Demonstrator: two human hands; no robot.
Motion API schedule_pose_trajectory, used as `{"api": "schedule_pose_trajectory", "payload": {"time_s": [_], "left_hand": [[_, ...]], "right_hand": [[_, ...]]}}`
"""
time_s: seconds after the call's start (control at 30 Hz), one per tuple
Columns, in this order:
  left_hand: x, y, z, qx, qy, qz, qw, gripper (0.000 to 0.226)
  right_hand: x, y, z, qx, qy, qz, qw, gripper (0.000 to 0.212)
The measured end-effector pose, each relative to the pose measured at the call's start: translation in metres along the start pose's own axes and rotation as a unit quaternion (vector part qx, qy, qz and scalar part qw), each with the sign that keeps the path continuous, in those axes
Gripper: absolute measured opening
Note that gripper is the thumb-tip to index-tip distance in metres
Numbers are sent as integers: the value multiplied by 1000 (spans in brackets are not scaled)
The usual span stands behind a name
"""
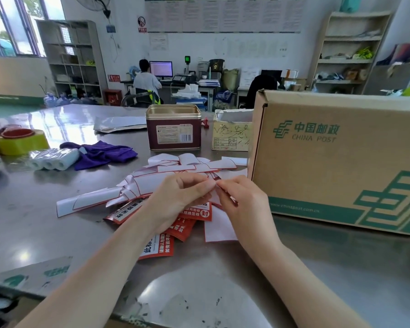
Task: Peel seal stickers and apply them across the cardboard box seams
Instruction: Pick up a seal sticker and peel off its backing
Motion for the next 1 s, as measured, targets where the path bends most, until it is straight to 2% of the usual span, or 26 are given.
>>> {"api": "schedule_pose_trajectory", "payload": {"time_s": [0.3, 0.6, 1.0], "left_hand": [[-7, 2, -2, 7, 41, 41, 998, 10], [-11, 3, -2, 24, 68, 62, 996, 12], [-11, 3, 3, 60, 121, 73, 988, 11]], "right_hand": [[12, -3, -5, -34, -71, -51, 996, 35], [-1, 4, 2, 54, 13, -25, 998, 13], [3, 2, 0, 70, 24, -57, 996, 15]]}}
Point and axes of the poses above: each hand's wrist, its own y-axis towards the middle knuckle, its own x-axis out of the palm, z = x × y, the point moved 8 cm from there along y, towards the middle knuckle, and after that the axes turned 7 degrees about z, right-handed, at the moved point
